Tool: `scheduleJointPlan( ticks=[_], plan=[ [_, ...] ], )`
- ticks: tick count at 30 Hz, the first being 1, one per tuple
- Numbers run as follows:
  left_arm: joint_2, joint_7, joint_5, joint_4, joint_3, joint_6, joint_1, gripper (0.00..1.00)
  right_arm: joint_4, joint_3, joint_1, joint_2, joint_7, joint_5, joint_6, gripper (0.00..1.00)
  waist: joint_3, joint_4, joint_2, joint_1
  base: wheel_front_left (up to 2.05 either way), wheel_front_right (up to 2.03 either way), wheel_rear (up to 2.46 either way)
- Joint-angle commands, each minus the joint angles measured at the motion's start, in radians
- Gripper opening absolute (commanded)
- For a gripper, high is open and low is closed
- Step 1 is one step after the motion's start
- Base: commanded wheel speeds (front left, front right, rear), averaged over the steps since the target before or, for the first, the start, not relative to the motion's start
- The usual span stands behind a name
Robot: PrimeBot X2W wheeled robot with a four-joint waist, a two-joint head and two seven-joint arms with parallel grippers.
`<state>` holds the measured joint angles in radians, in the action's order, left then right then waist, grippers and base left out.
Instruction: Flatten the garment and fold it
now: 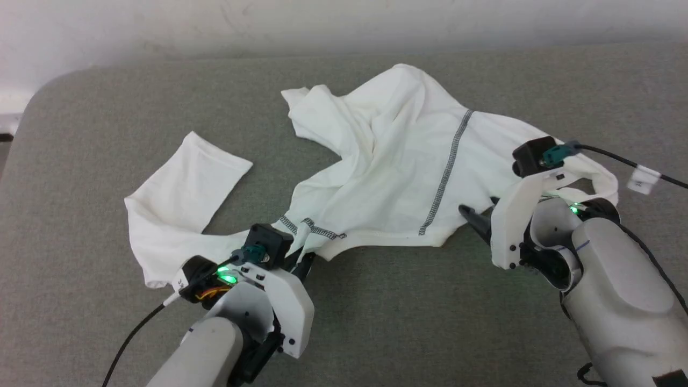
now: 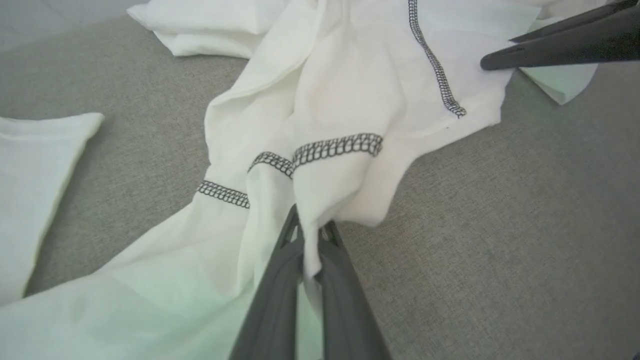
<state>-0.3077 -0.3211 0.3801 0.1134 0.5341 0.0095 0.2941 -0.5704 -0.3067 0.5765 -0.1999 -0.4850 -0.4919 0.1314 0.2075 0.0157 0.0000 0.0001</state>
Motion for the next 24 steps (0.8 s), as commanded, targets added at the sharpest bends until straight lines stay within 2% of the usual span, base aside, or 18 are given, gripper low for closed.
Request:
scheduleJointPlan(
  ticks=[1,7,8,9,11,15,20,24],
  plan=[
    [0.005,0.011,0.002,-0.001,0.001,-0.003,0.019,0.00,-0.037,-0.016,0.024,-0.002,-0.020,-0.010,-0.001,1.00,0.033,0.026,0.0000,-0.0001,0.00,0.00,0.00],
    [0.015,0.041,0.007,0.021,0.003,-0.006,0.028,0.00,-0.193,-0.097,0.053,0.006,-0.171,-0.059,-0.001,1.00,0.050,0.041,0.0000,-0.0001,0.00,0.00,0.00],
    [0.016,0.046,0.008,0.023,0.002,-0.006,0.028,0.00,-0.207,-0.108,0.052,0.009,-0.195,-0.070,-0.001,0.96,0.051,0.041,0.0000,-0.0001,0.00,0.00,0.00],
    [0.016,0.051,0.009,0.026,0.002,-0.006,0.028,0.00,-0.217,-0.121,0.051,0.011,-0.215,-0.078,-0.001,0.42,0.051,0.041,0.0000,-0.0001,0.00,0.00,0.00],
    [0.016,0.058,0.011,0.031,0.002,-0.006,0.027,0.00,-0.229,-0.139,0.046,0.018,-0.246,-0.102,-0.001,0.00,0.047,0.038,0.0000,-0.0001,0.00,0.00,0.00],
    [0.015,0.078,0.015,0.040,-0.003,-0.005,0.030,0.00,-0.203,-0.181,0.056,0.009,-0.237,-0.127,-0.001,0.00,0.029,0.028,0.0000,-0.0001,0.00,0.00,0.00],
    [0.009,0.140,0.009,0.032,-0.034,0.015,0.048,0.00,-0.099,-0.194,0.087,-0.043,-0.092,-0.131,-0.001,0.00,-0.020,0.020,0.0000,-0.0001,0.00,0.00,0.00],
    [-0.014,0.198,-0.004,-0.012,-0.071,0.030,0.078,0.00,0.031,-0.177,0.101,-0.097,0.016,-0.116,-0.001,0.00,-0.072,0.009,0.0000,-0.0001,0.00,0.00,0.00]
  ],
)
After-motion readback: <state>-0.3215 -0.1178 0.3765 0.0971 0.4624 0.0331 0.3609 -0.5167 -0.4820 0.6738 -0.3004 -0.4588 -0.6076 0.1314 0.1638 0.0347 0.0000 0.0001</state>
